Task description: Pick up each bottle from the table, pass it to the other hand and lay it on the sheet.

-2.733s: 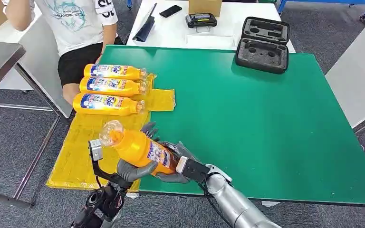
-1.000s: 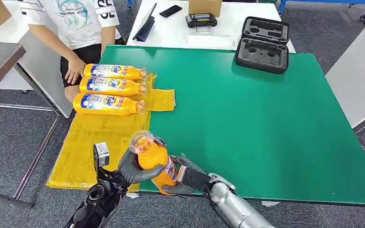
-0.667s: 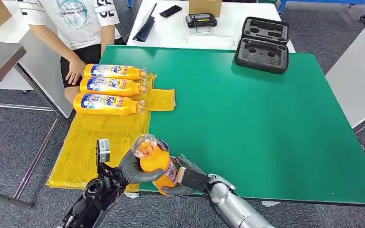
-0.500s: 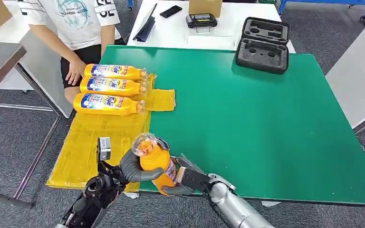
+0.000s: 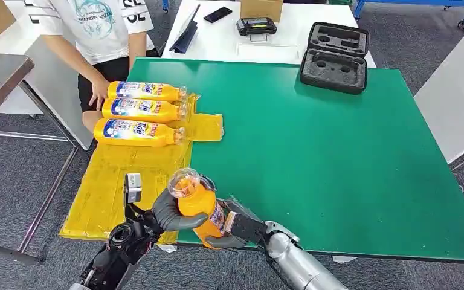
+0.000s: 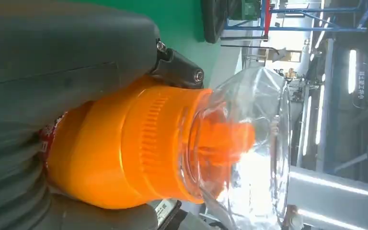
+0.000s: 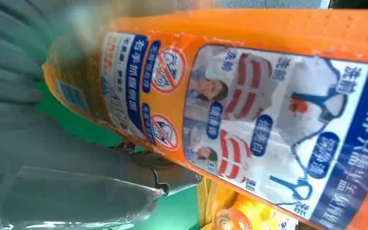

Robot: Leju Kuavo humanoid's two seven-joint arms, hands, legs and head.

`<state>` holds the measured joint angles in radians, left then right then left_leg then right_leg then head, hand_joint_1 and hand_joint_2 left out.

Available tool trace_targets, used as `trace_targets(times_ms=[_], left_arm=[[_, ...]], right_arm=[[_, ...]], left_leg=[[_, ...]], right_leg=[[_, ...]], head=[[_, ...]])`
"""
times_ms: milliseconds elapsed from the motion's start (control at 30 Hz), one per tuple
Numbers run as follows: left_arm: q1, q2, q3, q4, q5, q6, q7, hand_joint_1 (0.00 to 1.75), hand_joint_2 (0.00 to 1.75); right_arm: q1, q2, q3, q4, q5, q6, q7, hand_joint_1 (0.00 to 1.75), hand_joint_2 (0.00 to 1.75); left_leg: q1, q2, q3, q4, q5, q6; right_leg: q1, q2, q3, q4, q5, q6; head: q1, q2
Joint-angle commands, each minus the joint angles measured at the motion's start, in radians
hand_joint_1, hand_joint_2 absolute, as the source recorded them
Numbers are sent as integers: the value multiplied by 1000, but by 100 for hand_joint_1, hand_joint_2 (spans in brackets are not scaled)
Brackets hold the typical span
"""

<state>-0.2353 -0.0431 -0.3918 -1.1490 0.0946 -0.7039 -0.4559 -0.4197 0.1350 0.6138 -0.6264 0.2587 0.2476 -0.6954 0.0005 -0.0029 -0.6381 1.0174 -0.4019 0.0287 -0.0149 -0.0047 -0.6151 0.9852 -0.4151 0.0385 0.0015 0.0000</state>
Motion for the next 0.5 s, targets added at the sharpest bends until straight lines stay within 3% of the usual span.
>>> trace_targets(times_ms=[33,233,500], left_arm=[[-19,35,-2,12,37,57,39,175,175],[-38,35,37,-37,51,116,54,175,175],[-37,46,94,-139,64,177,44,175,175]], right_arm=[[-7,-12,-60,-94,-51,-47,-3,0,0],[39,-25,-168,-206,-186,68,-3,0,0],[58,-17,-216,-235,-191,113,-3,0,0]], left_leg=[[0,2,5,0,-2,-2],[1,1,4,0,-2,-2],[1,0,2,1,-2,-2]], right_leg=[[1,2,4,0,-2,-2],[1,1,4,0,-2,-2],[1,0,2,0,-2,-2]], head=[[0,0],[0,0],[0,0]])
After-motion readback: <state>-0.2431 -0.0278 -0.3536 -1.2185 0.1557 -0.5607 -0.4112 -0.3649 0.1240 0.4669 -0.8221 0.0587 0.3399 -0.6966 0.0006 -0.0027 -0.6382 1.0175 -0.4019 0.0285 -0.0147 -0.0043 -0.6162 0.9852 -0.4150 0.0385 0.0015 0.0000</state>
